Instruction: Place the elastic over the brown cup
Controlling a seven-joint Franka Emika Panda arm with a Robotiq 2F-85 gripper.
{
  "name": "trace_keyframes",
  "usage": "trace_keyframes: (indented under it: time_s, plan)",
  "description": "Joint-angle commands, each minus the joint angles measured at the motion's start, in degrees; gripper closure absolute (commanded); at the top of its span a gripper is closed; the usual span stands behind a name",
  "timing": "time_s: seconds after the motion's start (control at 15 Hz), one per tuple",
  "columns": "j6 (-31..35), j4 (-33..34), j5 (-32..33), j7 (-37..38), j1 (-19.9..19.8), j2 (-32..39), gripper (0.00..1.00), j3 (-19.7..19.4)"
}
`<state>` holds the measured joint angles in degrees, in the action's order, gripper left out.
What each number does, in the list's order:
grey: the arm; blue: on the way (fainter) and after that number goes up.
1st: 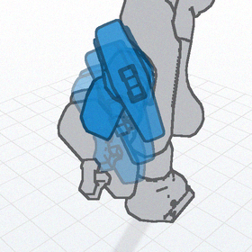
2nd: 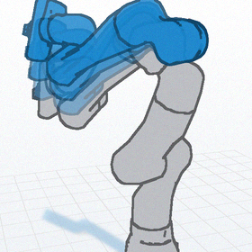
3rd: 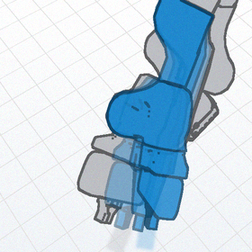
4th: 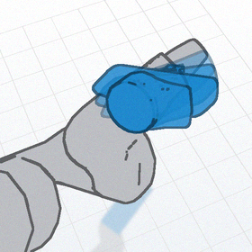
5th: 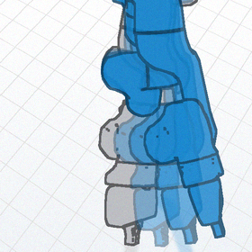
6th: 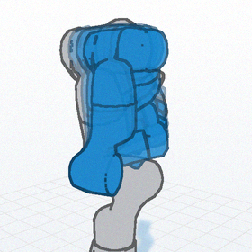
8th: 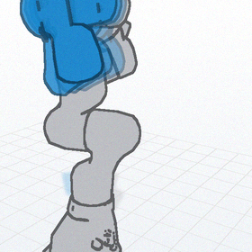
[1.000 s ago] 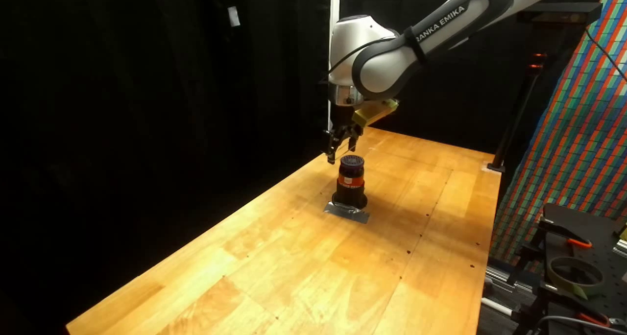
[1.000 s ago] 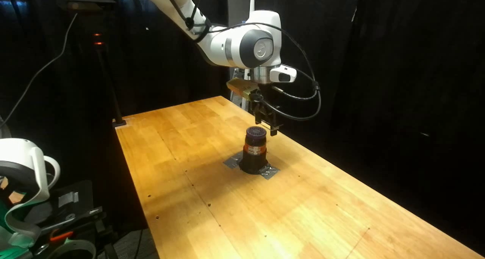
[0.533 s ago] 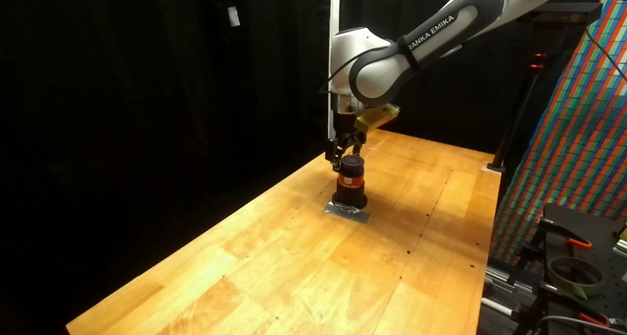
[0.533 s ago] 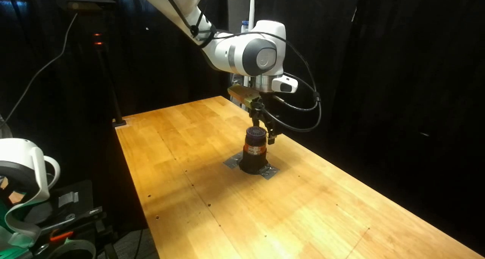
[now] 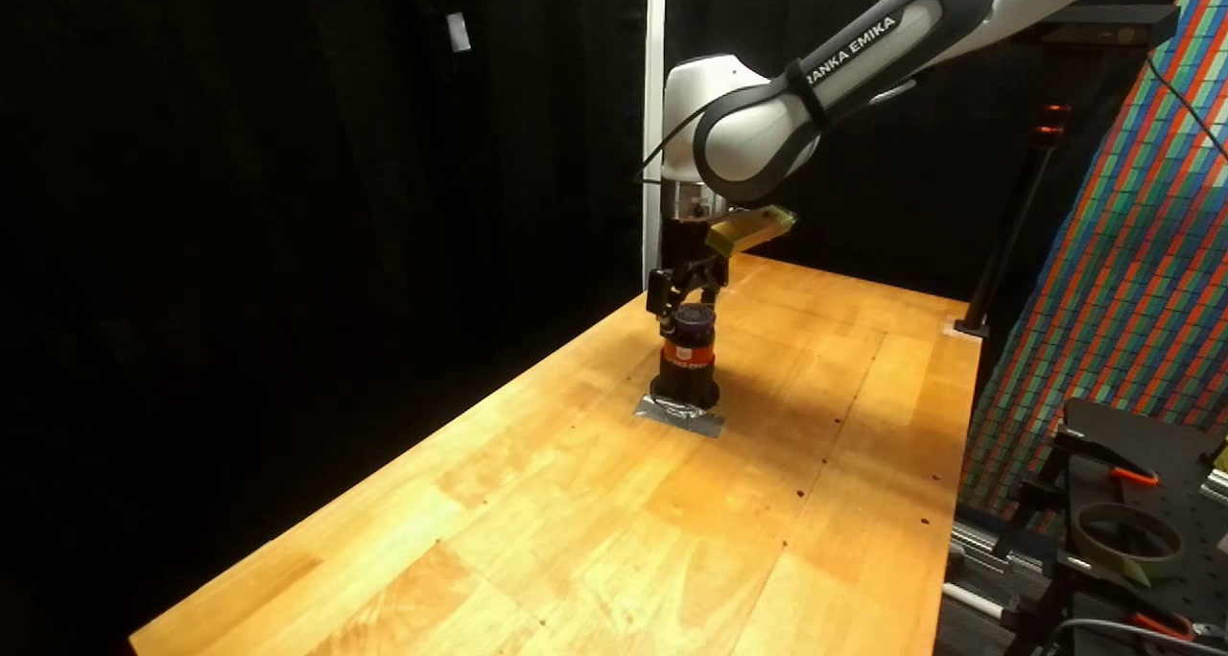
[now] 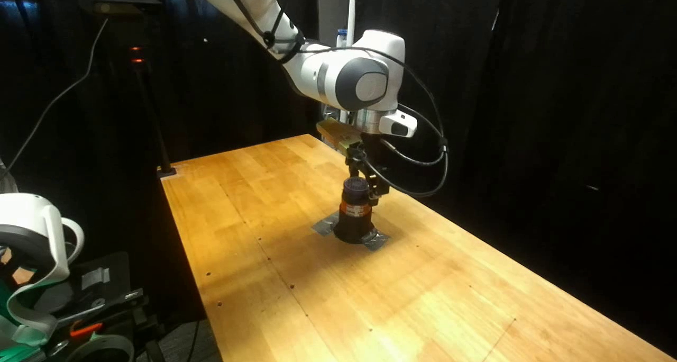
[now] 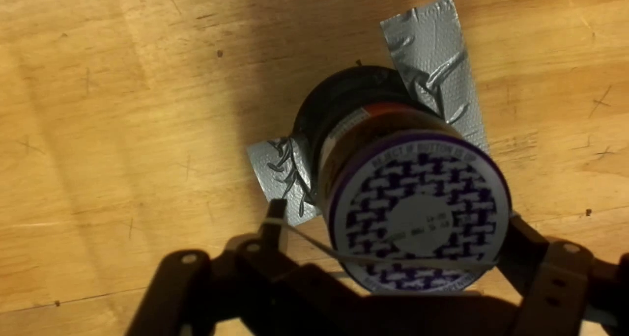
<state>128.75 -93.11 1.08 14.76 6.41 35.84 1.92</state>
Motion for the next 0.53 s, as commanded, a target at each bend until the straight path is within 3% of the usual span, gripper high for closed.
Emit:
trace_keyframes:
  time_s: [0.0,0.47]
  plan:
    - [4.73,-10.72,-3.20,-2.79,-1.71,-7.21,0.00,0.44]
    - [14.23,-21.90,-8.45,-6.55,-2.92,-12.26,0.00,1.90]
